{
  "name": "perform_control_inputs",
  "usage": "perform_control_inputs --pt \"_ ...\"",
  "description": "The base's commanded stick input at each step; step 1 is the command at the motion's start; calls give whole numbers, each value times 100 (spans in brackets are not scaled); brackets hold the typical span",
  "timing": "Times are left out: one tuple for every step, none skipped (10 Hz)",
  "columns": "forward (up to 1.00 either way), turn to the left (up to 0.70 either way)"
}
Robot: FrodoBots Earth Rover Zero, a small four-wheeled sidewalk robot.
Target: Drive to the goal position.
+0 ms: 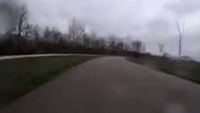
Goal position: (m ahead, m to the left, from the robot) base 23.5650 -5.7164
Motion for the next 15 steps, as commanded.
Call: perform_control_inputs --pt "70 0" --pt "70 0" --pt "70 0" --pt "70 0" --pt "70 0" --pt "70 0" --pt "70 0" --pt "70 0" --pt "70 0" --pt "70 0" --pt "70 0" --pt "70 0" --pt "70 0" --pt "70 0" --pt "70 0"
